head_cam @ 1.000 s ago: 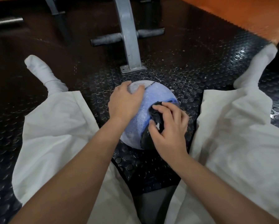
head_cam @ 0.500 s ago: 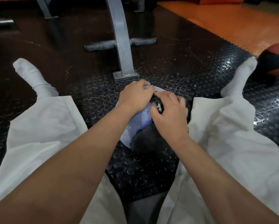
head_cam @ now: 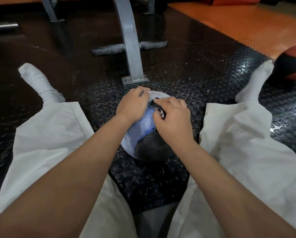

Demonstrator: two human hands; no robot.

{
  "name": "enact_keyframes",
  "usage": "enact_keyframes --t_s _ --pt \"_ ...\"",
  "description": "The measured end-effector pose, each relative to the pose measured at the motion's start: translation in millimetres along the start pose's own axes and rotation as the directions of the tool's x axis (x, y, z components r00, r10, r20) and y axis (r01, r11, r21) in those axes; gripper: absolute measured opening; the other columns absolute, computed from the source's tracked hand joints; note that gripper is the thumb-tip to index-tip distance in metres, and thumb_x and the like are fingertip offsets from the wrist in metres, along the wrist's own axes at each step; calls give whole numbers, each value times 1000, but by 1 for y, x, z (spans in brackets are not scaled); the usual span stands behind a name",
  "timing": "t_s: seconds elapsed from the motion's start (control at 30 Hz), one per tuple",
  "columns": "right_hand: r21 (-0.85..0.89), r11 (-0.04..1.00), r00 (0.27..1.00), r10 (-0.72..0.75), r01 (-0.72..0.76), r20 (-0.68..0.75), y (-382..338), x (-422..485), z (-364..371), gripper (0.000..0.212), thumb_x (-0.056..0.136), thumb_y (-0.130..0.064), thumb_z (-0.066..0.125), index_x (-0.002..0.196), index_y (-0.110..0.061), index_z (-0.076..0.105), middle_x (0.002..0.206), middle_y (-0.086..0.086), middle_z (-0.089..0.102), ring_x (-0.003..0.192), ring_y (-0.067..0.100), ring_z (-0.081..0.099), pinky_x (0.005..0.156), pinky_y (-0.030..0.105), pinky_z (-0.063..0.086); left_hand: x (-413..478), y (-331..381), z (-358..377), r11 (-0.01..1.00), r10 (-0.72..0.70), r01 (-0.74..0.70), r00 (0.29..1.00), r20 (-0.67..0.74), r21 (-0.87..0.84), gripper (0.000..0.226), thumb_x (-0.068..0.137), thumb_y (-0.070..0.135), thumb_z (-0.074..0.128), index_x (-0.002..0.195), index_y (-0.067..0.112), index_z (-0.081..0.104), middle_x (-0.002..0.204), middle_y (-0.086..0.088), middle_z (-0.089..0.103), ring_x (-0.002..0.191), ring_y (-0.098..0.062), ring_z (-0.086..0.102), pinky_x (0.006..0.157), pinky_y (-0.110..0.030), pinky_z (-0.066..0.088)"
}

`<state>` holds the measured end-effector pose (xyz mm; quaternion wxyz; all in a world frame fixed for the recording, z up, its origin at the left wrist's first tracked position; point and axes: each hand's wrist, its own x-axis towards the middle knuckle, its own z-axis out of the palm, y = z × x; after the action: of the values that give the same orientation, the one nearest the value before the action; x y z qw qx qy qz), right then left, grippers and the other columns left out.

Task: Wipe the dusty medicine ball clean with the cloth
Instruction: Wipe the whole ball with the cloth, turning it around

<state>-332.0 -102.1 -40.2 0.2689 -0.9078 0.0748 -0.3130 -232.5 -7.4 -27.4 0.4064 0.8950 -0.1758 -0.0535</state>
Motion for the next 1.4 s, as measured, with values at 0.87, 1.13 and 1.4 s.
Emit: enact_keyframes --t_s 0.87,1.13,1.4 --pt "100 933 924 -357 345 138 -3 -23 -1 28 80 -16 46 91 -11 71 102 0 68 91 29 56 76 42 47 38 12 -7 988 -154 155 974 166 4 35 104 15 34 118 0 63 130 -18 59 120 -31 53 103 -38 39" --pt "179 983 998 39 -46 43 -6 11 -2 26 76 -16 49 88 -15 71 93 -4 66 92 22 55 84 45 45 14 -5 -9 985 -149 142 986 -77 -98 33 97 22 43 115 16 70 125 -3 66 116 -22 58 99 -33 44" --pt "29 965 961 -262 260 95 -32 -10 17 19 76 -27 63 85 -18 77 92 -2 69 92 25 61 82 39 42 4 -21 -21 968 -115 113 993 5 -222 27 97 18 40 100 29 64 120 9 63 120 -11 54 109 -31 36"
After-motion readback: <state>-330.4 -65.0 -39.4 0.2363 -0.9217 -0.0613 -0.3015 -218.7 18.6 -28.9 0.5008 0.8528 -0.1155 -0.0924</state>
